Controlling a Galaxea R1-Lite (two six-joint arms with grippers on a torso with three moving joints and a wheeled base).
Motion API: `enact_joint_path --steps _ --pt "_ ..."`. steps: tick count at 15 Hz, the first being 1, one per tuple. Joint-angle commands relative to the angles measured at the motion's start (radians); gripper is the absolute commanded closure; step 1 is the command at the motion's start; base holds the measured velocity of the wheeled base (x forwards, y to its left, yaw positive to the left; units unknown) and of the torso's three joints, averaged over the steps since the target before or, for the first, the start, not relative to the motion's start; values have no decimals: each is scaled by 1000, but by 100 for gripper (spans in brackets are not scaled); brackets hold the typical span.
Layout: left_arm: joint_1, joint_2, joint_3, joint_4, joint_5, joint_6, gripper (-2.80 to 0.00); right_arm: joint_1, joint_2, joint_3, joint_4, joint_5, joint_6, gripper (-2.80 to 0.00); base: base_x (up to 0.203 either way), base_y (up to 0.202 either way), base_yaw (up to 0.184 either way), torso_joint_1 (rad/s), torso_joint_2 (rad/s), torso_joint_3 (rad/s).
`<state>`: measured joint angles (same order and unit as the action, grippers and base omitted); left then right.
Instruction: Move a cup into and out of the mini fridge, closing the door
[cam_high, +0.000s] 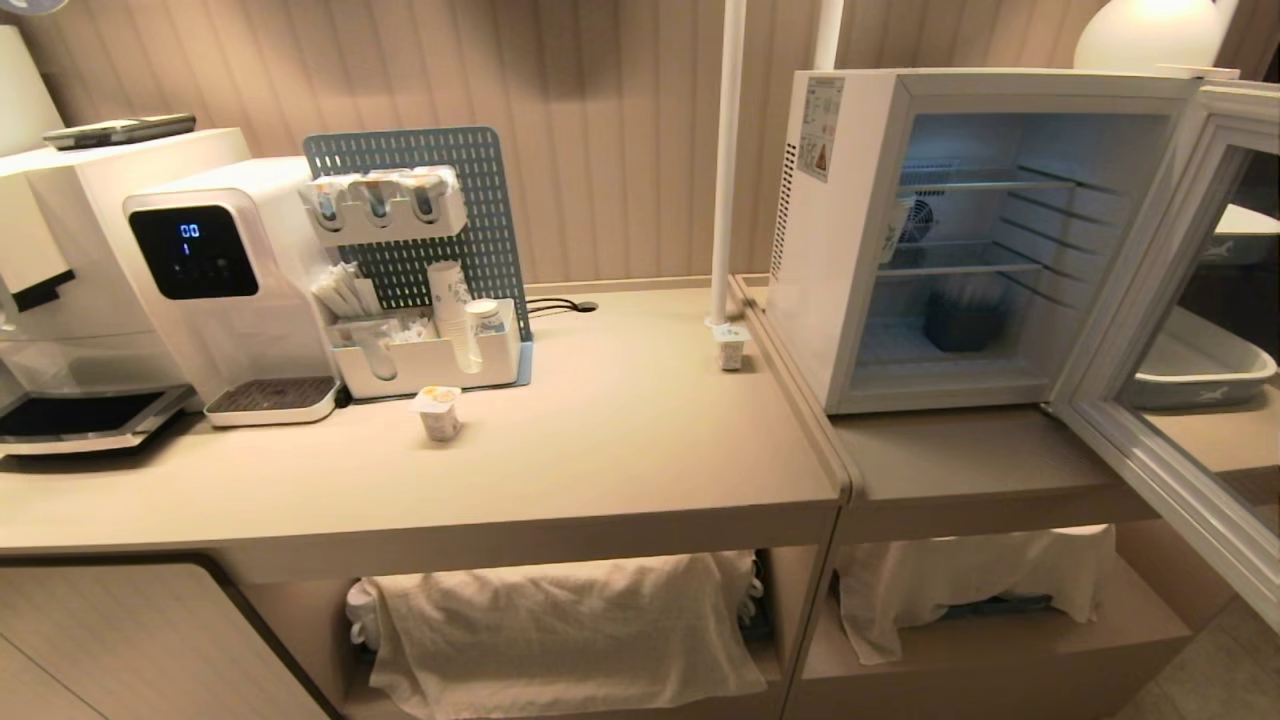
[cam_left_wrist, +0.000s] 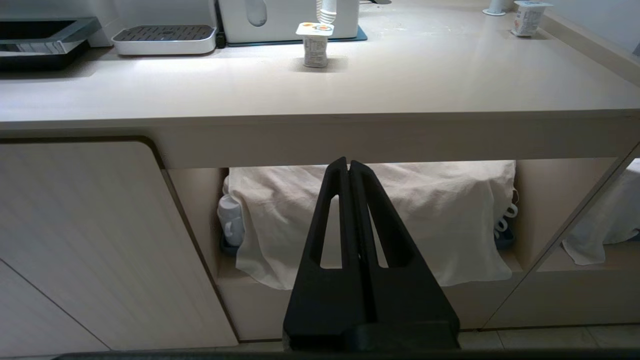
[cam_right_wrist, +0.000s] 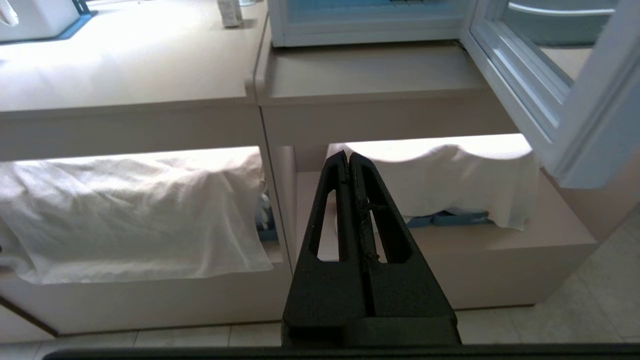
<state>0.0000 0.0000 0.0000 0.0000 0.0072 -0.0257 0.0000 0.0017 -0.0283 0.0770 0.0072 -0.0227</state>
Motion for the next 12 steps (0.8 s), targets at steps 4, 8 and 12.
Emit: enact_joint_path --steps 4,8,12 --pt "0 2 2 0 0 0 0 0 1 -2 1 2 -2 0 0 -193 -3 2 2 2" --pt "0 2 2 0 0 0 0 0 1 -2 1 2 -2 0 0 -192 -1 3 1 1" --pt "0 2 2 0 0 0 0 0 1 -2 1 0 -2 0 0 -193 0 2 1 0"
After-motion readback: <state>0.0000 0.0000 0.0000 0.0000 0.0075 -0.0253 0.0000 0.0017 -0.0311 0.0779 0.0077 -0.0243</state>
